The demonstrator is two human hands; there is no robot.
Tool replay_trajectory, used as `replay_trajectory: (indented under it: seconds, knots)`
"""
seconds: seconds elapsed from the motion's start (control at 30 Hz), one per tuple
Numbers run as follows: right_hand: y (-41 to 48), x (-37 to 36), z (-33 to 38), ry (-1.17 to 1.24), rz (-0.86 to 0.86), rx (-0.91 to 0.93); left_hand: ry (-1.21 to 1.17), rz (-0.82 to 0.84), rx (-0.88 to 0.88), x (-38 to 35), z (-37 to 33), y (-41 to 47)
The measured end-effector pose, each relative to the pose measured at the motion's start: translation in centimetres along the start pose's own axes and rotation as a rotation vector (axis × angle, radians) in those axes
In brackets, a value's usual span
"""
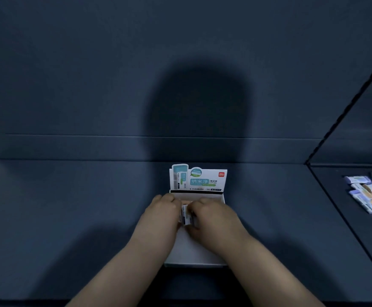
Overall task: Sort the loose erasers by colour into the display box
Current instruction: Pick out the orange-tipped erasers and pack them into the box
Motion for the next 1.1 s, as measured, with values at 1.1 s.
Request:
replay_trajectory:
  seconds: [1.1]
  knots:
    - [-3.0,4.0,-1.0,0.266,-0.248,-0.221,0.127,-0.168,-0.307,3.2,-0.8,-1.0]
Point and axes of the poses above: each hand's wrist, its own y-axis towards the middle knuckle, its own x-axis out of the back of the hand, z = x × y, the point moved 4 cm from there along y, towards the middle knuckle, and after that the axes turned 6 degrees about z, right-handed, at the moved point
